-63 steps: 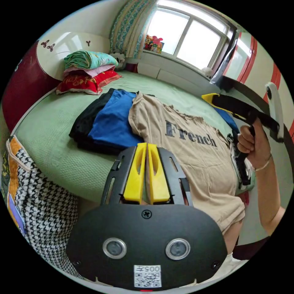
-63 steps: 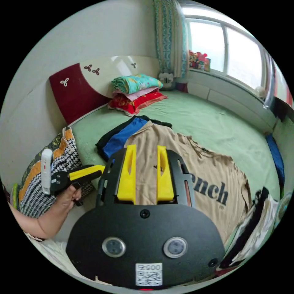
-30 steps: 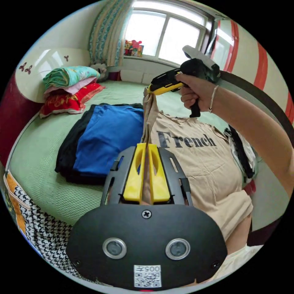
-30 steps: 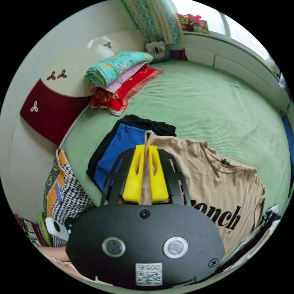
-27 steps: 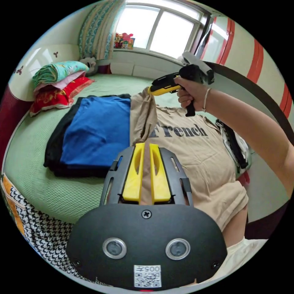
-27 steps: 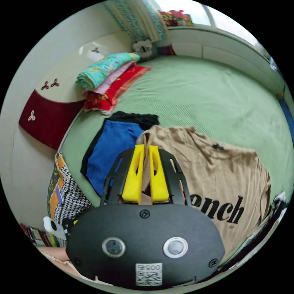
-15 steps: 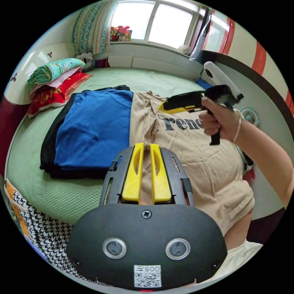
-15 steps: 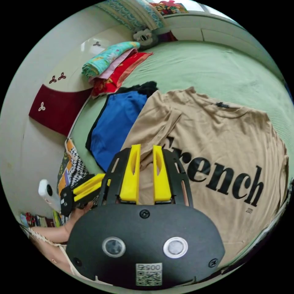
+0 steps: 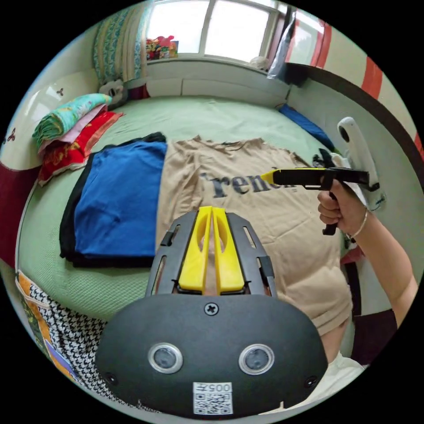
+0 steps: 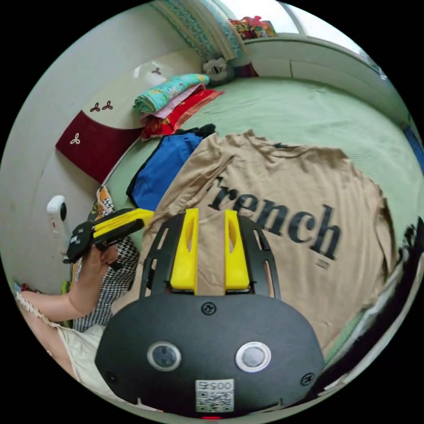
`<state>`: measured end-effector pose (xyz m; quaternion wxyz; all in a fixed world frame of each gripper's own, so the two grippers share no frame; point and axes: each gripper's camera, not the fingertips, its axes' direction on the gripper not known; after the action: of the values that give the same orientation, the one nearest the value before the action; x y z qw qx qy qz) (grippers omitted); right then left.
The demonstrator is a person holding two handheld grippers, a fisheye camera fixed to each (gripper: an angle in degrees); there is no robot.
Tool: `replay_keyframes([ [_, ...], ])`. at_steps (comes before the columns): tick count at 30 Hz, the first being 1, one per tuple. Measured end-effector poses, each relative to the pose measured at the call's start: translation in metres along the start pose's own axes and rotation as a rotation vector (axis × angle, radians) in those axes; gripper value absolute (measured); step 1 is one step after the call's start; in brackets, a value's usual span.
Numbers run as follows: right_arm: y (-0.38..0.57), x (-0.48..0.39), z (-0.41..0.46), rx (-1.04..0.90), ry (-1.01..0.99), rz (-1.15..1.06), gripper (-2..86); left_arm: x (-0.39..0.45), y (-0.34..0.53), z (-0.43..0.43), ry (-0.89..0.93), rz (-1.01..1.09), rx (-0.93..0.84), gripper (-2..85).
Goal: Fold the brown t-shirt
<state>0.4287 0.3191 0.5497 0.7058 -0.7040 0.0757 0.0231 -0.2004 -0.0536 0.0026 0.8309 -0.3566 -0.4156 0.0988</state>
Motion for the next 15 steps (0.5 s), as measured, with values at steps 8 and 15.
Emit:
replay_keyframes([
  [8,0.026,0.09,-0.102,0.112,0.285,0.201,9.0,0.118,-0.047,0.061,0.155,0.124,-0.013,-0.5],
  [15,-0.025,0.116,-0.087,0.069,0.43,0.226,12.5,0.138,-0.051,0.127,0.131,0.119,-0.107,-0.5],
])
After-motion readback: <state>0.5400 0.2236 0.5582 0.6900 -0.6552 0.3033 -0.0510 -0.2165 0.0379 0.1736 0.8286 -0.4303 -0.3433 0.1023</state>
